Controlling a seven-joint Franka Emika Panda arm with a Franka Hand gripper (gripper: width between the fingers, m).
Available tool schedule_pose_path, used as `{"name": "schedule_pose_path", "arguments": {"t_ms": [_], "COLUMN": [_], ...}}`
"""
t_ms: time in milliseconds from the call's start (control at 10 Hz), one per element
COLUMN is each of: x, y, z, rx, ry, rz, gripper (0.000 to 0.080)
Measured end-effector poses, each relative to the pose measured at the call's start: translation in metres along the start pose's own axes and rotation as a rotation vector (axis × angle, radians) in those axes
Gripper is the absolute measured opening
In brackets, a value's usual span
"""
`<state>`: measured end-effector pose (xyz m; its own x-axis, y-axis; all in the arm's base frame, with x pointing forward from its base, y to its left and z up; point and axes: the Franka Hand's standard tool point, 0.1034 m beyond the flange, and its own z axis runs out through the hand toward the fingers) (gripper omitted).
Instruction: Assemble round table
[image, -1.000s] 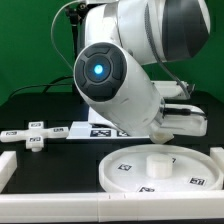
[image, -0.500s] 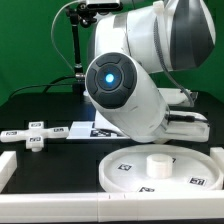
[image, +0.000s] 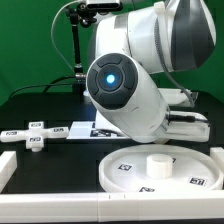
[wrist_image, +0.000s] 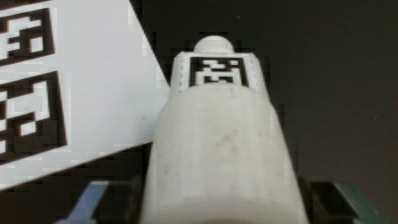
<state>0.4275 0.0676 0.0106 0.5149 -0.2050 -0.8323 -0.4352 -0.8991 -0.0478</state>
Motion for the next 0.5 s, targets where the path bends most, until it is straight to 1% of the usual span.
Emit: {"name": "schedule_pose_path", "arguments": {"t_ms": [200, 300, 500], "x": [0.0, -0.003, -0.019], "y": [-0.001, -0.002, -0.007], "z": [-0.001, -0.006, -0.034], "rx": [0.0, 0.001, 0.001], "ry": [0.002, 0.003, -0.005], "rz": [-0.001, -0.006, -0.035], "gripper": [0.0406, 0.0406, 0.0406]}}
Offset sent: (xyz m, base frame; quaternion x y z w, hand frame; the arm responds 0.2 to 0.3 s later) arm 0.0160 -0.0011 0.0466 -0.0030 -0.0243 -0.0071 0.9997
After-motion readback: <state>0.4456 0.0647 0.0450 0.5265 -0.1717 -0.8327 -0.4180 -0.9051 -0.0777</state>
